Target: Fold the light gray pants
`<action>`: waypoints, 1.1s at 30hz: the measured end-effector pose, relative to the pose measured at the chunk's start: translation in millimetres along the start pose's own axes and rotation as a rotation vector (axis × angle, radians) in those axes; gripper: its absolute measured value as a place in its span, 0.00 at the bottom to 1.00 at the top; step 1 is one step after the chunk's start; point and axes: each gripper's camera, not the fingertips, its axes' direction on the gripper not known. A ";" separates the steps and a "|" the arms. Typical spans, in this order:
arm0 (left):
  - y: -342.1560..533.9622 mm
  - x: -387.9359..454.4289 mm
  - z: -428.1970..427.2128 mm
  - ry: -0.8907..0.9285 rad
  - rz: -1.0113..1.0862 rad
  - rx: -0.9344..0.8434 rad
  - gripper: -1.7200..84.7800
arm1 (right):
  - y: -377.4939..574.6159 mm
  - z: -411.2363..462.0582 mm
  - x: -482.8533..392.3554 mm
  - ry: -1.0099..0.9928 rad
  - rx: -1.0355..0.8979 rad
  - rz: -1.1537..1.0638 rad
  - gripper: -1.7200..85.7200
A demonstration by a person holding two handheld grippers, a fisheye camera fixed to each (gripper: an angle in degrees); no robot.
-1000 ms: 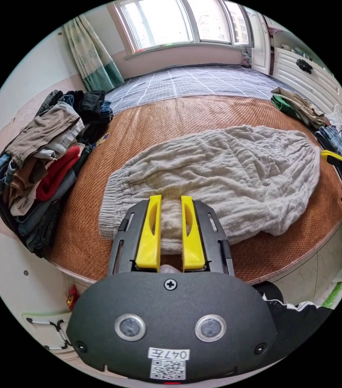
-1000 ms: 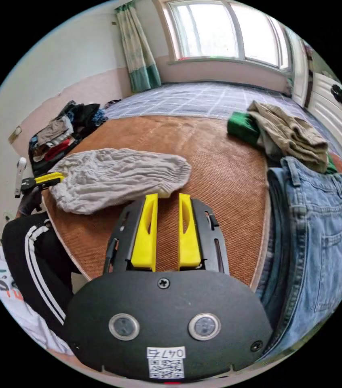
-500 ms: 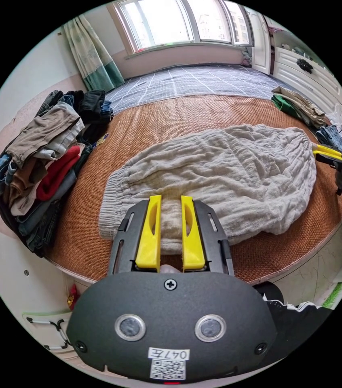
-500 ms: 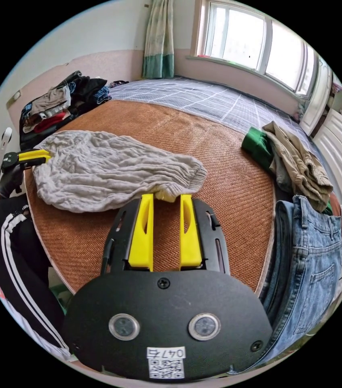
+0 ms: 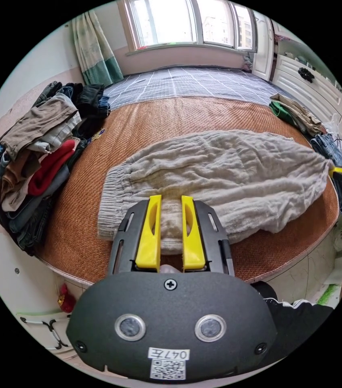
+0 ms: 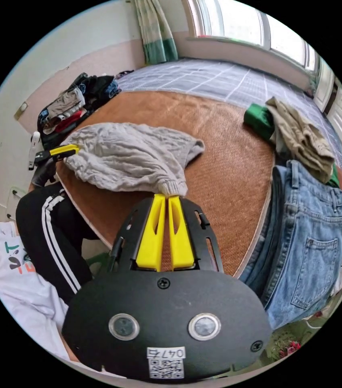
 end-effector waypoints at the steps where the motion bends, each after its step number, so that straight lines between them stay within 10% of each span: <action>1: 3.7 -1.4 -3.7 -0.006 0.008 0.004 0.11 | 5.9 9.2 4.5 -0.036 -0.003 0.021 0.03; 13: 57.8 -65.2 -82.6 -0.009 -0.073 0.169 0.10 | 17.5 -20.2 29.0 -0.088 0.233 0.130 0.10; 21: 96.2 -121.9 -97.8 -0.046 -0.143 0.152 0.09 | -28.9 26.2 29.4 0.146 0.055 0.081 0.08; 28: 117.5 -156.3 -112.1 -0.084 -0.199 0.139 0.08 | -40.4 -39.8 10.1 0.183 0.410 0.002 0.02; 33: 138.8 -167.6 -124.4 -0.091 -0.160 0.159 0.09 | -61.9 14.5 47.7 0.218 0.141 0.167 0.10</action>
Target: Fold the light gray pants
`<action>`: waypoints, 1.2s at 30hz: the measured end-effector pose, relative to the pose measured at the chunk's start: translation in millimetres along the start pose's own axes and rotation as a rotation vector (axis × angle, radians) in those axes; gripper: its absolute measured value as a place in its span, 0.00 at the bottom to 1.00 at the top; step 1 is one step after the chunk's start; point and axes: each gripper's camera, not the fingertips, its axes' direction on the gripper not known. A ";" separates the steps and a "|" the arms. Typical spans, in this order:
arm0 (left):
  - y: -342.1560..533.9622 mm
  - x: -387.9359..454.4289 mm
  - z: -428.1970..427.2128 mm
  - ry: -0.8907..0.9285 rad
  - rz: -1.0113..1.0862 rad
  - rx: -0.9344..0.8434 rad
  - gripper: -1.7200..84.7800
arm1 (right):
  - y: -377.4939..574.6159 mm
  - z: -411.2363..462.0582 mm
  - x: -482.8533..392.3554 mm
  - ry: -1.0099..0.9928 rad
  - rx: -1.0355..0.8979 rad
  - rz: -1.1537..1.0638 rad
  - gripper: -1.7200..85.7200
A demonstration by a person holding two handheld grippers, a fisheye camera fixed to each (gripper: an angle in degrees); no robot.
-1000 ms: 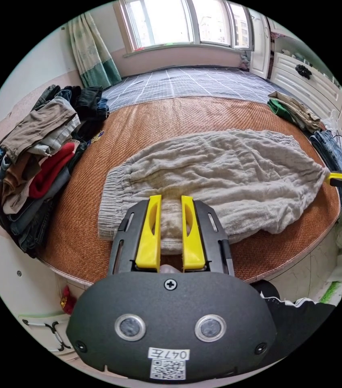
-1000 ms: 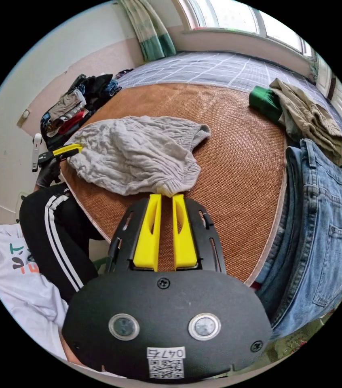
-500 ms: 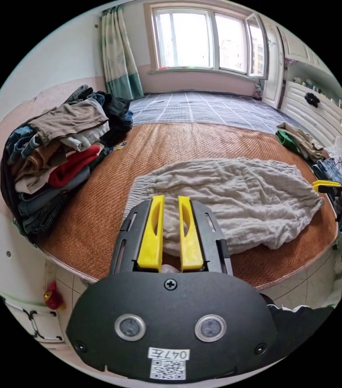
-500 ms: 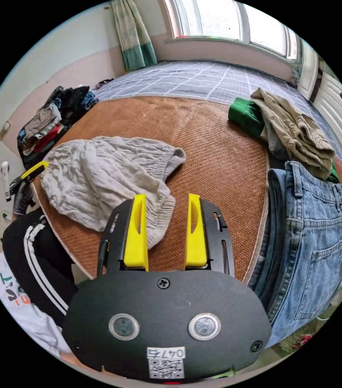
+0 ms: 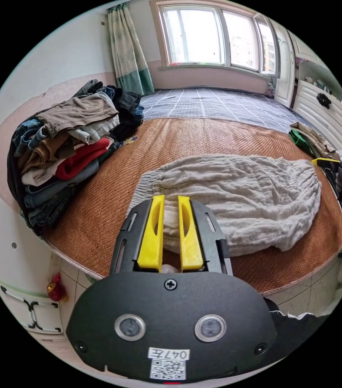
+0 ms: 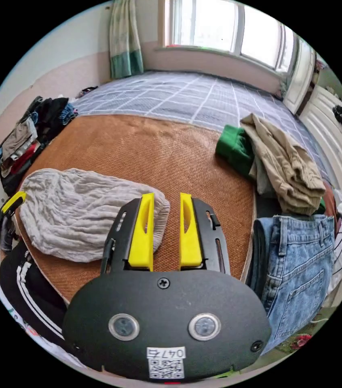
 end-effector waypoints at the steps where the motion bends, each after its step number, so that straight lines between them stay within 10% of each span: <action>1: 4.2 -6.4 -3.7 0.008 -0.001 0.010 0.09 | 11.9 -4.0 8.3 -0.056 0.045 0.079 0.12; 22: 58.8 -106.7 -15.3 0.074 -0.103 0.080 0.10 | 118.4 -11.2 6.6 -0.604 0.299 0.544 0.06; 30: 68.5 -116.4 -11.9 0.191 -0.075 0.132 0.10 | 114.6 -129.3 -31.0 -0.205 0.388 0.338 0.05; 36: 84.9 -151.3 0.8 0.164 -0.179 0.131 0.09 | 50.2 -161.4 -221.6 -0.107 0.364 -0.228 0.05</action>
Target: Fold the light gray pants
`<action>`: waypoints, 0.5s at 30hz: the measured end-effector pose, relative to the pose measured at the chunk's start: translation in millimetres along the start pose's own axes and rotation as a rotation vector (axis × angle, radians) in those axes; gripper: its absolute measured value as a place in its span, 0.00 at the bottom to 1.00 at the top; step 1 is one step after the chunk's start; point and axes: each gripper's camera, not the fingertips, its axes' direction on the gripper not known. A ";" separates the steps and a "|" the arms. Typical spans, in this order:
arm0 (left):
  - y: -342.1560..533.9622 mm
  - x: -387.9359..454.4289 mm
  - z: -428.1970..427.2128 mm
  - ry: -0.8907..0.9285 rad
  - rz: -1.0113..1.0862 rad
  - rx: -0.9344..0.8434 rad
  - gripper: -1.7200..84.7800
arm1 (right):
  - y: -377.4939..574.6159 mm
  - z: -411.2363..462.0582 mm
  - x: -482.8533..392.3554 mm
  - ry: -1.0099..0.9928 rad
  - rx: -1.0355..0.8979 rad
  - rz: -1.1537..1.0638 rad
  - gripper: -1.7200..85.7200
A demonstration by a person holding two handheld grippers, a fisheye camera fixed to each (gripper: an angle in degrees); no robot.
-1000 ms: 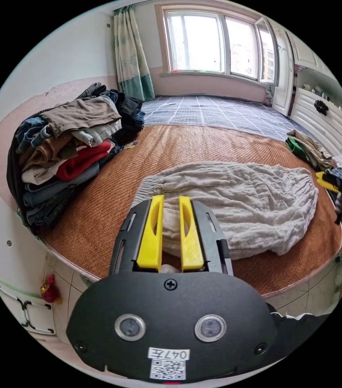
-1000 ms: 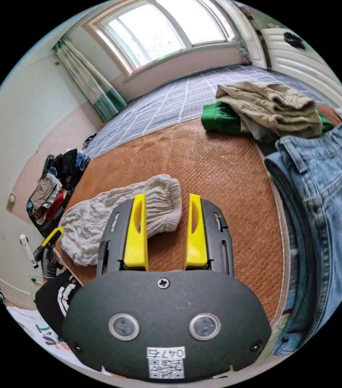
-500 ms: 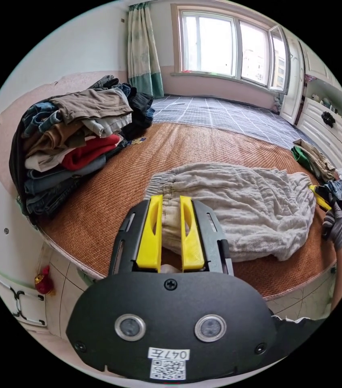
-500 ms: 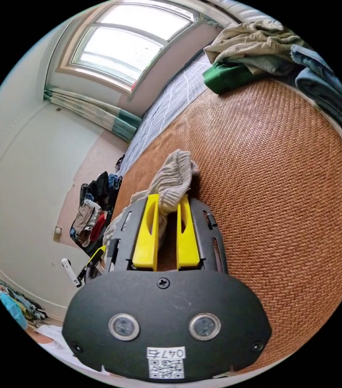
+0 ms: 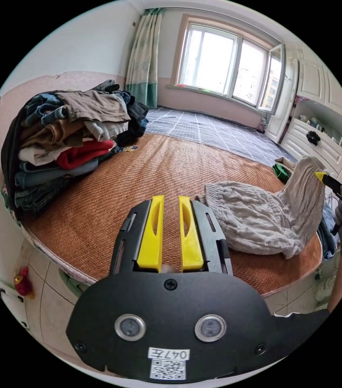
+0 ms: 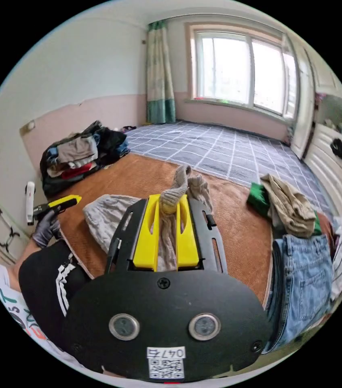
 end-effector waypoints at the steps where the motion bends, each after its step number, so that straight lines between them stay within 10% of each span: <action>1: 1.7 -5.1 4.2 0.000 -0.010 -0.008 0.09 | -11.7 16.3 -38.5 -0.032 -0.023 -0.091 0.06; 15: 3.9 -8.8 44.9 0.082 -0.045 -0.031 0.09 | -7.4 84.9 -169.2 -0.164 -0.253 -0.349 0.25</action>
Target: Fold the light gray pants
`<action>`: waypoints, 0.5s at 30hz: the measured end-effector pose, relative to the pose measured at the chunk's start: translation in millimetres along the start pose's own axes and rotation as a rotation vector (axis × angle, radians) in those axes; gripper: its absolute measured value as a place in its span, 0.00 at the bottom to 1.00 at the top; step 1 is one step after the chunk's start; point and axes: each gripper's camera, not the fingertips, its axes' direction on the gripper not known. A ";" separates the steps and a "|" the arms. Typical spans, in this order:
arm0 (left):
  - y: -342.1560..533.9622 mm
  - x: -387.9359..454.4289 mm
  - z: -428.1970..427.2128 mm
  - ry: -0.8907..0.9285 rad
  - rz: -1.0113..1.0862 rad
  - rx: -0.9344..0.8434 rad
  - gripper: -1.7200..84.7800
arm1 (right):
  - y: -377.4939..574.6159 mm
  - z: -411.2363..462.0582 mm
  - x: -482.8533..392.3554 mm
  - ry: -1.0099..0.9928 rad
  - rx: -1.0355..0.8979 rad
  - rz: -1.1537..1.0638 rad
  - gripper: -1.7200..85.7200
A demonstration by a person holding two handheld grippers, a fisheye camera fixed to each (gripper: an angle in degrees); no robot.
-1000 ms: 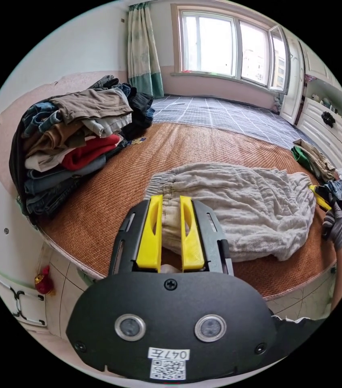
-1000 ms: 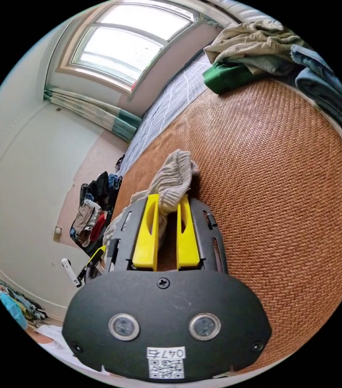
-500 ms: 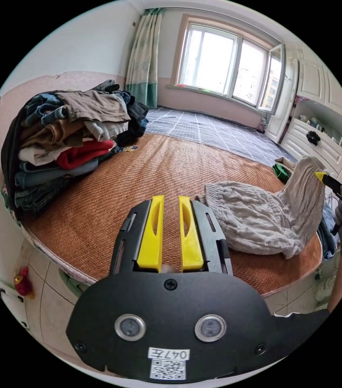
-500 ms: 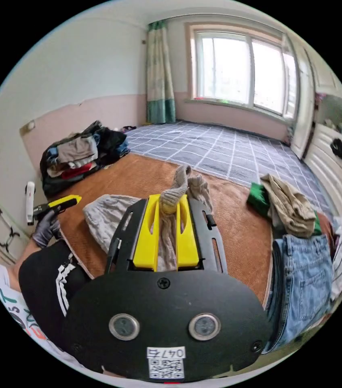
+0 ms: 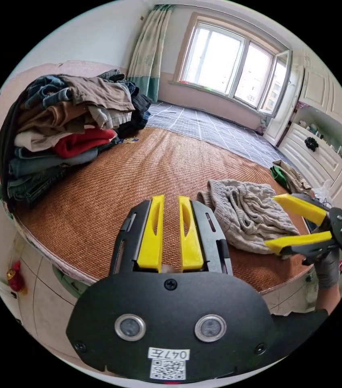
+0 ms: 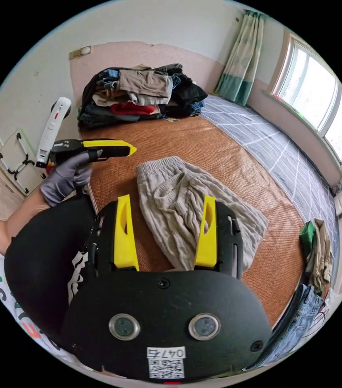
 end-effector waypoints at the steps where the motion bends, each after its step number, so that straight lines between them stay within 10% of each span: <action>1: -0.9 2.8 4.7 0.009 -0.006 -0.006 0.09 | -3.6 14.0 -5.2 -0.005 -0.033 -0.008 0.26; 7: -9.4 33.2 15.8 -0.022 0.030 -0.012 0.09 | 2.8 54.0 -6.2 0.156 -0.058 0.016 0.13; 15: -32.5 95.6 43.3 -0.009 0.076 -0.040 0.09 | 86.9 -20.5 127.4 -0.334 0.201 0.371 0.04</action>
